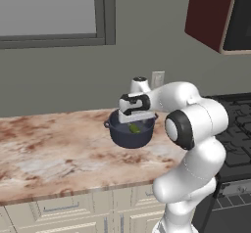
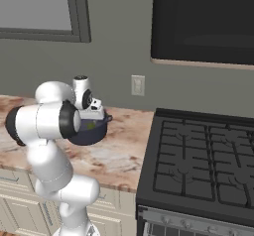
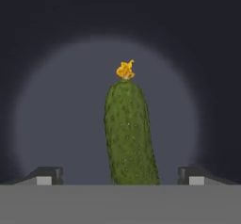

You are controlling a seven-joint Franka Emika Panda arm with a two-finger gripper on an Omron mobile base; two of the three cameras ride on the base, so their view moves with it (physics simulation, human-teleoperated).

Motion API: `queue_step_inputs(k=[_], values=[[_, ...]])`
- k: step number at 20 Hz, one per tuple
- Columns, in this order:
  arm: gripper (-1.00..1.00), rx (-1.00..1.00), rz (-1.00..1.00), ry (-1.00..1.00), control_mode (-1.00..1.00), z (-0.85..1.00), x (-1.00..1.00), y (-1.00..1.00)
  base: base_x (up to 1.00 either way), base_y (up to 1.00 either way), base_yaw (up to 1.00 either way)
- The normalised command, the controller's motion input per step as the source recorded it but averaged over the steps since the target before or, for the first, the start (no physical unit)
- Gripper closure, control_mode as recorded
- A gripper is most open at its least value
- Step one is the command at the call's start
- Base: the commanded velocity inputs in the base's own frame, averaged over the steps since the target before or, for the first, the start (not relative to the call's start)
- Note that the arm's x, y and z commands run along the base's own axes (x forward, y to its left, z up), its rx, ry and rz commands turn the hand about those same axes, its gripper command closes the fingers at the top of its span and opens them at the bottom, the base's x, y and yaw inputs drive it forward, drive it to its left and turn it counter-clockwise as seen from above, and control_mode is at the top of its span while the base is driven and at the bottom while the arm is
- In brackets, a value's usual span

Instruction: Turn on the sink faucet. Then move the cucumber from the counter to the sink. Turn off the sink. Move the vegetable from the sink to the pot next to the stove. Finally move the pot to the rear left burner.

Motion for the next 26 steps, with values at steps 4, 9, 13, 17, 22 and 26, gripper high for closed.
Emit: queue_step_inputs(k=[4, 9, 13, 17, 22, 26], values=[[-1.0, 0.01, -0.05, 0.0, -1.0, 0.4, -0.2, 0.01, 0.0, 0.0, 0.0], [-1.0, 0.0, -0.01, 0.0, -1.0, 0.46, -0.23, 0.07, 0.0, 0.0, 0.0], [-1.0, 0.0, 0.0, 0.0, -1.0, 0.35, -0.31, 0.18, 0.0, 0.0, 0.0], [-1.0, 0.0, 0.04, 0.0, -1.0, 0.24, -0.35, 0.24, 0.0, 0.0, 0.0], [-1.0, -0.01, 0.08, 0.0, -1.0, 0.04, -0.37, 0.27, 0.0, 0.0, 0.0], [-1.0, -0.02, 0.09, 0.0, -1.0, 0.0, -0.33, 0.25, 0.0, 0.0, 0.0]])
